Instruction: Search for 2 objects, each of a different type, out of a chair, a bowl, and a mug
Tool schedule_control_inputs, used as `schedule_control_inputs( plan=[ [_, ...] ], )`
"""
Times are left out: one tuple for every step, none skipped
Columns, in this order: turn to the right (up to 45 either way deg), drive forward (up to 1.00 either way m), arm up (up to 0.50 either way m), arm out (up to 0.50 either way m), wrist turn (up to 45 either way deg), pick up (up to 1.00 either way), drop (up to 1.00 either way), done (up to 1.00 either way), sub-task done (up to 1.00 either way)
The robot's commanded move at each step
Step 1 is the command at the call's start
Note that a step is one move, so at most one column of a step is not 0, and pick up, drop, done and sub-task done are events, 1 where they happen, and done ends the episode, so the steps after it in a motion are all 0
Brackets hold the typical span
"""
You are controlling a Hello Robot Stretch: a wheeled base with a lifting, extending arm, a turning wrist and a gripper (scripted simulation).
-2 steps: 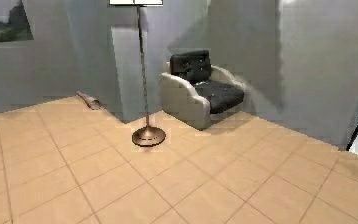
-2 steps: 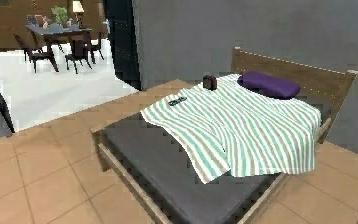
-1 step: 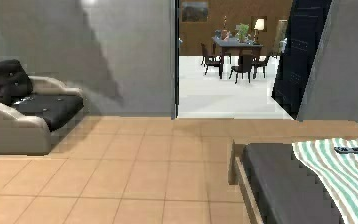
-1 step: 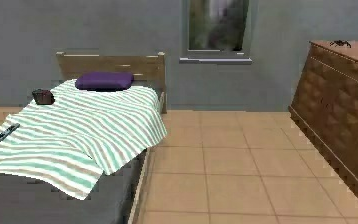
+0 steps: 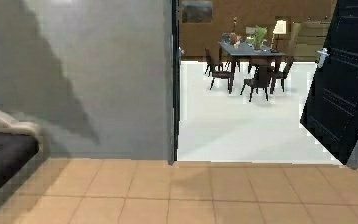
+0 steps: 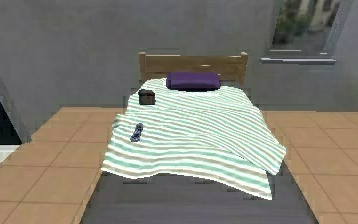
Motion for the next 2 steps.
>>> schedule_control_inputs(
  plan=[
    [3.0,0.00,0.00,0.00,0.0,0.00,0.00,0.00,0.00],
    [0.0,0.70,0.00,0.00,0.0,0.00,0.00,0.00,0.00]
  ],
)
